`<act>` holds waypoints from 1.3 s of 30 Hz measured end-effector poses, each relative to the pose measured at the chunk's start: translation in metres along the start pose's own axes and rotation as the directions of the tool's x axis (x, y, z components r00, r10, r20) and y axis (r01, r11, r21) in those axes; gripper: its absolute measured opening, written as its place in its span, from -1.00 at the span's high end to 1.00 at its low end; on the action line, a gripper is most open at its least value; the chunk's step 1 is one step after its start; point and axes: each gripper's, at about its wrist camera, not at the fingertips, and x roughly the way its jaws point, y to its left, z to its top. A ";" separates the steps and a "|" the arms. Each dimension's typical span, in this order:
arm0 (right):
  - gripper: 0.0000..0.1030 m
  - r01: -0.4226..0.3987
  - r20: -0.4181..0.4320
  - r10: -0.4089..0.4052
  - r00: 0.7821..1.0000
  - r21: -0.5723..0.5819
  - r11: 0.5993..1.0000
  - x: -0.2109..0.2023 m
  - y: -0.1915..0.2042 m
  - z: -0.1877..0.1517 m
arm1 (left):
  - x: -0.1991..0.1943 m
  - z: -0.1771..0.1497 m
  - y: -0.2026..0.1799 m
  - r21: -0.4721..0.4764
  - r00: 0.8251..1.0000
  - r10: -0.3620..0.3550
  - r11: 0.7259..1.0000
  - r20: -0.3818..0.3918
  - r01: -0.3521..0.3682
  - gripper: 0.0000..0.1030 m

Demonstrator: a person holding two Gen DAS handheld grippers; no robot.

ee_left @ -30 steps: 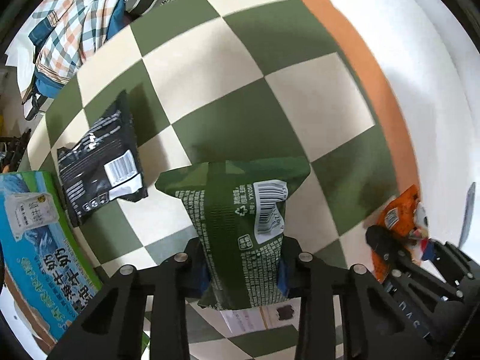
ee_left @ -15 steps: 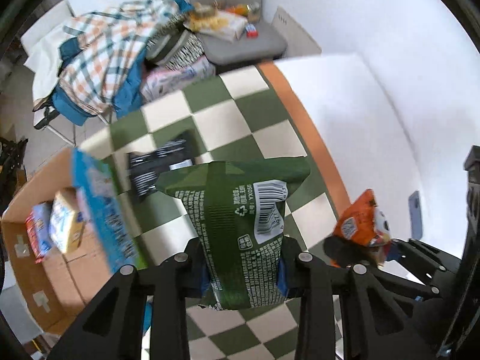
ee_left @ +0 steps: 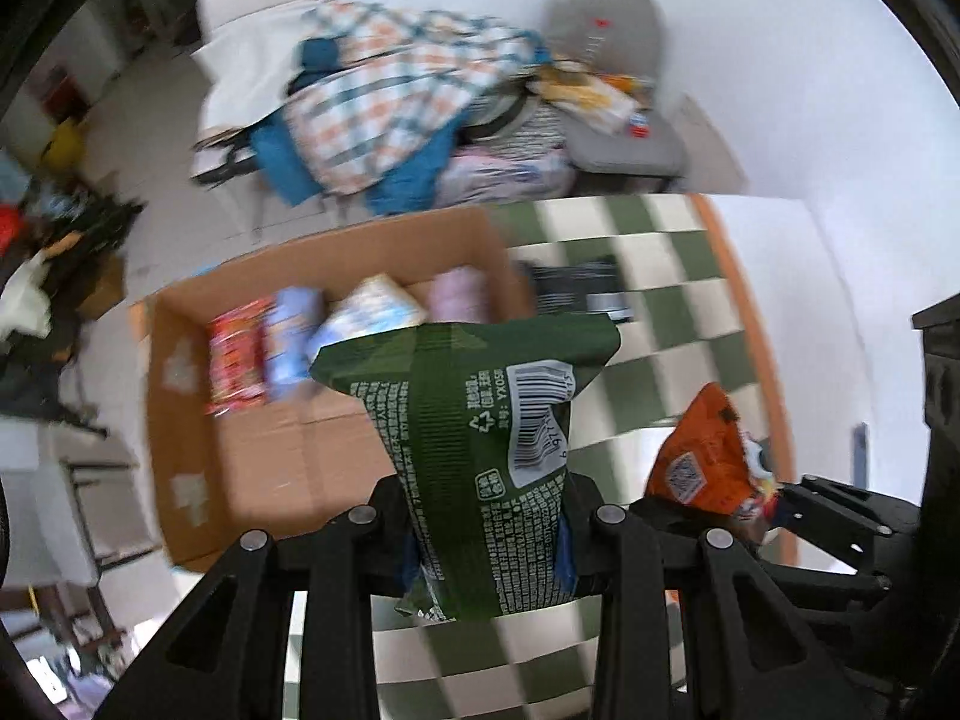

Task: Organize snacks
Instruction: 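Carry the green and orange bags over the cardboard box, then open both grippers to drop the bags into the box, then lift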

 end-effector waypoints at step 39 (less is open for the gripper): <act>-0.30 0.023 -0.242 -0.052 0.969 -0.118 0.993 0.242 0.132 0.023 | 0.113 -0.011 0.189 -0.166 0.958 0.107 0.974 -0.267 -0.156 0.37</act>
